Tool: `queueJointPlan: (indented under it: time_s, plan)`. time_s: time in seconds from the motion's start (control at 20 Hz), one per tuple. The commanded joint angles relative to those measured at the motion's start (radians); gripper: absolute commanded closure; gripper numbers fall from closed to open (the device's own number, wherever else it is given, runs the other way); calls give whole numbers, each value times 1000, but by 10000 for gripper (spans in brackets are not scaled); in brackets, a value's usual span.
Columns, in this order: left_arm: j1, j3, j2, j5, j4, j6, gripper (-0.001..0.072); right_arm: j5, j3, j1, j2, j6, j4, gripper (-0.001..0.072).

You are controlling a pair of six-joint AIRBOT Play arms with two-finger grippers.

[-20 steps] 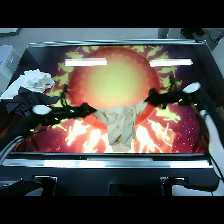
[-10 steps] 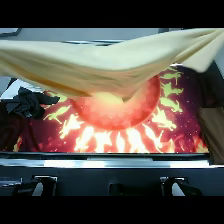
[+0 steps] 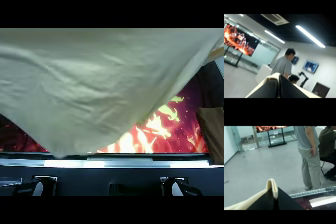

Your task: Fold the clothes and pants, and hang the long-sleeved shirts on hangers.

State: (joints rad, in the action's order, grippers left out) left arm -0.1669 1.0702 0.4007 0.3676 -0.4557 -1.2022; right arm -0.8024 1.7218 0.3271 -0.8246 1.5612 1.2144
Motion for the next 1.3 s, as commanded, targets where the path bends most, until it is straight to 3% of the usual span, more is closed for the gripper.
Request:
queueJointPlan:
  time_s: [0.0,0.1,0.2,0.3,0.4,0.65,0.7,0.75,0.8,0.9,1.0,1.25]
  plan:
    - [-1,-31,95,219,-151,27,689,33,0,0,-128,123,13,672]
    - [1,-113,205,348,-165,23,689,23,0,-1,-280,212,-76,672]
    - [21,-195,322,361,-165,24,689,30,0,-2,-452,277,-265,672]
    - [48,-238,444,364,-165,13,689,34,0,-8,-616,277,-446,671]
    - [98,-245,557,377,-162,-92,689,-23,0,-32,-750,276,-553,671]
    - [210,-244,721,357,-163,-106,689,-275,0,-131,-916,238,-383,648]
    - [204,-244,730,358,-170,-106,688,-310,0,-129,-918,231,-346,455]
    - [192,-244,730,359,-179,-106,688,-364,2,-114,-914,200,-314,117]
    - [177,-244,726,361,-184,-106,688,-451,2,-89,-907,148,-291,42]
    - [146,-244,724,375,-185,-106,688,-703,-11,-59,-904,135,-188,63]
    - [135,-244,726,377,-185,-101,688,-880,-171,-101,-868,26,-158,63]
    - [137,-245,727,412,-192,-77,688,-677,-889,-227,-564,-55,-227,33]
